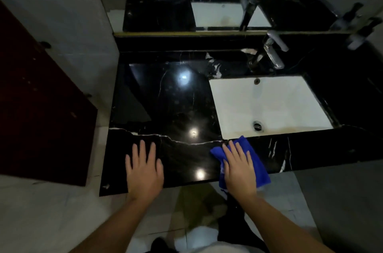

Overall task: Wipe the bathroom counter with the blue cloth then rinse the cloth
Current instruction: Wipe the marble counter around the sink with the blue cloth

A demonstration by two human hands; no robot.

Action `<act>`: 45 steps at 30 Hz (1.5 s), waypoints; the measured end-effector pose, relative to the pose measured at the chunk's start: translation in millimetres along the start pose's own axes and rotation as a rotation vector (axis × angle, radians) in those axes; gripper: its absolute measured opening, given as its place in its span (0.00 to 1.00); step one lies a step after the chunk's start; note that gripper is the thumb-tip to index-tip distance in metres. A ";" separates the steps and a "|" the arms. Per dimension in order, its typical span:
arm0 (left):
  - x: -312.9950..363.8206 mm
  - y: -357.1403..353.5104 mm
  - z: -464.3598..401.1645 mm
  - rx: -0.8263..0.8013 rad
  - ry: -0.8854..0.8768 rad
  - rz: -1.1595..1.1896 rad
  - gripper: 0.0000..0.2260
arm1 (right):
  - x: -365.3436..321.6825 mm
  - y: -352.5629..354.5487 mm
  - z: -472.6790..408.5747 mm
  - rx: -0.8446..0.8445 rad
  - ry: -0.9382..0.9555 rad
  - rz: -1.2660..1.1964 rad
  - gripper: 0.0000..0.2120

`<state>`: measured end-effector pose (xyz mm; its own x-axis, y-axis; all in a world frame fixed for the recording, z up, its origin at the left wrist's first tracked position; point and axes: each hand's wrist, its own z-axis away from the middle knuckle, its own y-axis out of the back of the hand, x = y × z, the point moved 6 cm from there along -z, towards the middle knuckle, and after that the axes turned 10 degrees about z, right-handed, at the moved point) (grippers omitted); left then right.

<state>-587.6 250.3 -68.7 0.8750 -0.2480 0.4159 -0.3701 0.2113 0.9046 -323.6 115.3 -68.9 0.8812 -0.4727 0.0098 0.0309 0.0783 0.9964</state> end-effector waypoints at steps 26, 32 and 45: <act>229.3 -113.4 -22.8 -0.213 0.100 -0.186 0.28 | 245.5 14.3 -86.7 -0.056 0.191 -0.157 0.21; 240.6 -93.5 -105.4 -0.203 -0.013 -0.060 0.29 | 268.9 39.2 -131.3 -0.100 -0.120 -0.372 0.10; 311.1 -94.9 -345.7 -0.141 -0.071 -0.073 0.26 | 342.1 143.0 -437.6 0.255 -0.165 -0.653 0.21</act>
<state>-172.3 479.9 -57.4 0.8719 -0.3323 0.3597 -0.2548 0.3193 0.9127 188.7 348.8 40.3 0.6371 -0.4811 -0.6022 0.3981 -0.4636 0.7916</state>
